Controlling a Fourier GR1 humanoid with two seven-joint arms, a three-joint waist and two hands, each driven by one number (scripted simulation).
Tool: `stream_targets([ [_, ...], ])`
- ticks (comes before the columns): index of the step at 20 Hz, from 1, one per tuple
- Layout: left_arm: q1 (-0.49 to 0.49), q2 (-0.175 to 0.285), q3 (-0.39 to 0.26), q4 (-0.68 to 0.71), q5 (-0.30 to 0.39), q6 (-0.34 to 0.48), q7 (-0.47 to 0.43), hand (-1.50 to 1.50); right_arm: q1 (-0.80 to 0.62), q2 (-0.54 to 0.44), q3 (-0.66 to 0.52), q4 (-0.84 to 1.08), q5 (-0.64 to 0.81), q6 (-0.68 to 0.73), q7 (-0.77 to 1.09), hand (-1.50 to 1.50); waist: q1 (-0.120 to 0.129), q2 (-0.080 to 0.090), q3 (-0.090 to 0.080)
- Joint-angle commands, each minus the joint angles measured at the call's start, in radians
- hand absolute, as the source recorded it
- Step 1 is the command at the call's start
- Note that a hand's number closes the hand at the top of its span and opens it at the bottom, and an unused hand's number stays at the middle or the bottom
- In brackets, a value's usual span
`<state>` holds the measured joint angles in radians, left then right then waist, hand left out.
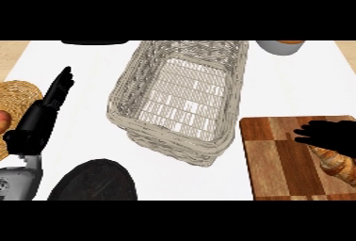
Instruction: Pick the croissant from the cutting board and place it in the basket
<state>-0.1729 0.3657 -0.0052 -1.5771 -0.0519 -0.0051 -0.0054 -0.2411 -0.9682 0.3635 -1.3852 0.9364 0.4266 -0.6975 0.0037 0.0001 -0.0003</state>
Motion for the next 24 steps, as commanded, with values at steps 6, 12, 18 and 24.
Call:
stream_targets([
  [6,-0.065,-0.053,0.003,0.065,-0.056,0.002,-0.016,0.0,-0.043,0.014,-0.041,0.131,0.083,0.014,-0.128,-1.5,0.0,0.002,0.0],
  [12,-0.037,-0.048,0.035,-0.01,-0.042,-0.029,0.046,0.0,-0.004,0.118,-0.03,0.203,0.157,-0.065,-0.088,-1.5,0.002,0.001,0.001],
  [18,-0.039,-0.036,0.059,-0.065,-0.038,-0.059,0.095,0.0,-0.039,0.1,-0.069,0.237,0.167,-0.022,-0.142,1.5,0.003,0.0,0.001],
  [24,0.015,-0.058,0.061,-0.033,-0.039,-0.081,0.024,0.0,-0.062,0.16,-0.048,0.278,0.208,-0.063,-0.146,1.5,0.004,0.001,0.0],
])
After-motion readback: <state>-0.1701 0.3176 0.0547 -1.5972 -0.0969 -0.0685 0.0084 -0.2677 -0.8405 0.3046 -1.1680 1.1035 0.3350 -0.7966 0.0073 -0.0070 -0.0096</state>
